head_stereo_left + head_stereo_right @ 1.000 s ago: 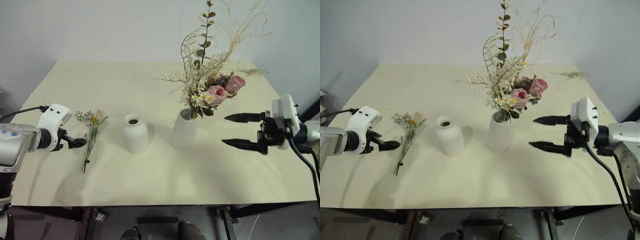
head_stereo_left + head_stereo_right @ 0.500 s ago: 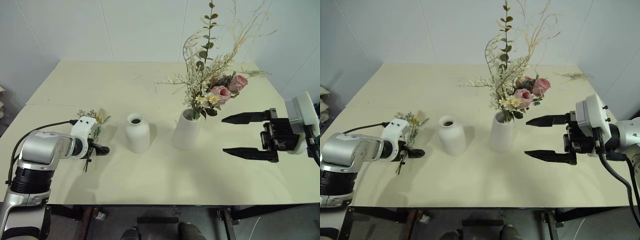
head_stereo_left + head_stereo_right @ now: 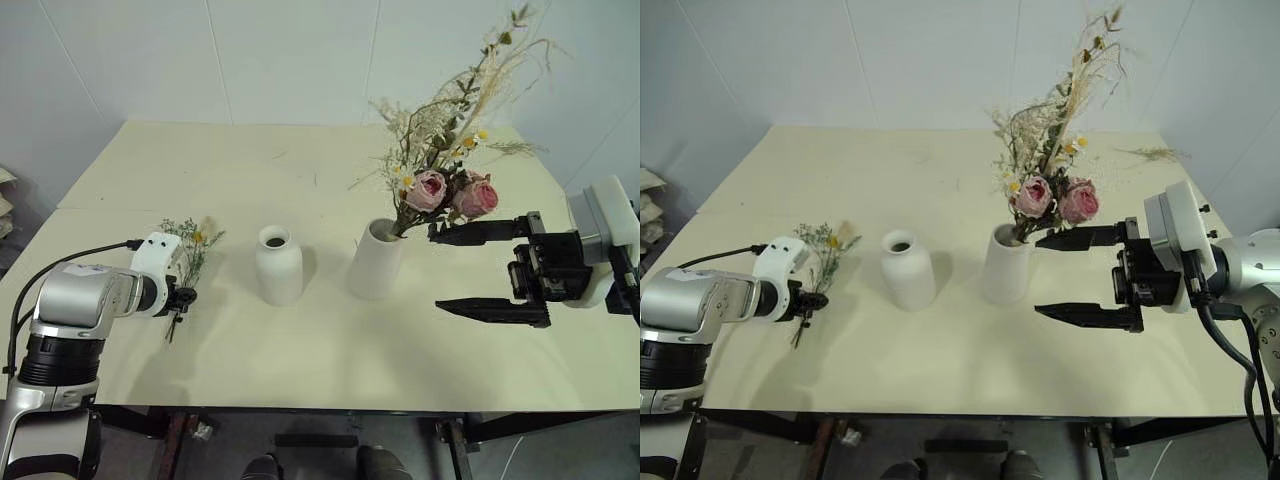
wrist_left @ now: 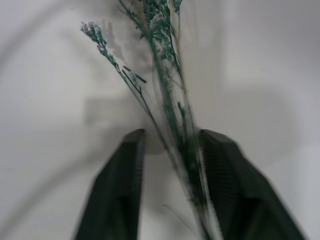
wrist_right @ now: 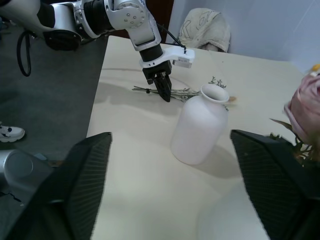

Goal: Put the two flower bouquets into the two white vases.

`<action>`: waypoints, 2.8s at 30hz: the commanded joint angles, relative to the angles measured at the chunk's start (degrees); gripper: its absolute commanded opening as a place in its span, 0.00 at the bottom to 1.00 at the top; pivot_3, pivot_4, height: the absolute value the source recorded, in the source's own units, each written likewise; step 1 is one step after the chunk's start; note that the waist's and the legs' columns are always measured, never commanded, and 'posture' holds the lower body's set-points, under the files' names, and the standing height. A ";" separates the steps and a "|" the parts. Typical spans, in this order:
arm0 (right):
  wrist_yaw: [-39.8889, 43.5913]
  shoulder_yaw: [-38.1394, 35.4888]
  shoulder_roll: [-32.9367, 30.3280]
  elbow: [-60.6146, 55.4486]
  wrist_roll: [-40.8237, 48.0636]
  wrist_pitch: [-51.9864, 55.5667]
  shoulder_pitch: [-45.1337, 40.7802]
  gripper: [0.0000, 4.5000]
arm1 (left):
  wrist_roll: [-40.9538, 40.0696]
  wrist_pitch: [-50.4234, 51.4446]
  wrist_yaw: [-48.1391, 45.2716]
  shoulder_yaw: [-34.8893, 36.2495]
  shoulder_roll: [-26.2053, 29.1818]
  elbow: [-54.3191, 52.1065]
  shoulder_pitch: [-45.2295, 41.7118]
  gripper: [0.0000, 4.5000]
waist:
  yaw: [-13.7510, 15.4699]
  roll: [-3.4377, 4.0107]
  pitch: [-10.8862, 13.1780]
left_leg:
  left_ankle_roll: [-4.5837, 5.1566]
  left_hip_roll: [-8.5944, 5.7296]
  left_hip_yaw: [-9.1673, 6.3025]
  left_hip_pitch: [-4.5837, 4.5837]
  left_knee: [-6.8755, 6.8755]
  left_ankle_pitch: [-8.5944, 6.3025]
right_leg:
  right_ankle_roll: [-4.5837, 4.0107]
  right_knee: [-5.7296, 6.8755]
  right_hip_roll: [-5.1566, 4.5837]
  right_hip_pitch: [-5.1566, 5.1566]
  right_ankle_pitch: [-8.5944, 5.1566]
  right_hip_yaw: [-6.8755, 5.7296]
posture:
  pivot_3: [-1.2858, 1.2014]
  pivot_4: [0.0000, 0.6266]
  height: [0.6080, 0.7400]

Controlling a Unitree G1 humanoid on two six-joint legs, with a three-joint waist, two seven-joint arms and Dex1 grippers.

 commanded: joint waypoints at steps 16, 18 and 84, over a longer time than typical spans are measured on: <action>-4.18 0.25 4.34 0.13 -5.23 -4.54 1.38 1.00 | -11.10 -38.03 -5.70 22.03 -15.56 3.07 -9.03 0.01 | 0.44 -0.04 -0.01 | -0.08 -0.01 0.00 -0.10 0.07 0.04 | 0.08 -0.11 -0.04 0.02 0.12 -0.06 | 0.52 0.24 1.00; -4.62 0.43 4.80 0.54 -5.85 -4.91 1.42 1.00 | -14.96 -41.36 -10.38 22.21 -16.75 2.21 -9.69 0.01 | 0.16 -0.03 -0.02 | -0.08 -0.01 0.01 -0.12 0.07 0.03 | 0.09 -0.17 -0.04 0.02 0.14 -0.04 | 0.52 0.24 1.00; -19.38 -0.04 10.38 -4.21 -5.88 -5.37 5.21 1.00 | -17.74 -78.55 -41.27 10.97 -16.46 13.64 1.25 1.00 | 0.06 -0.02 -0.02 | 0.03 0.00 0.03 -0.08 0.37 -0.02 | 0.16 -0.22 0.00 0.19 0.25 0.00 | 0.52 0.24 1.00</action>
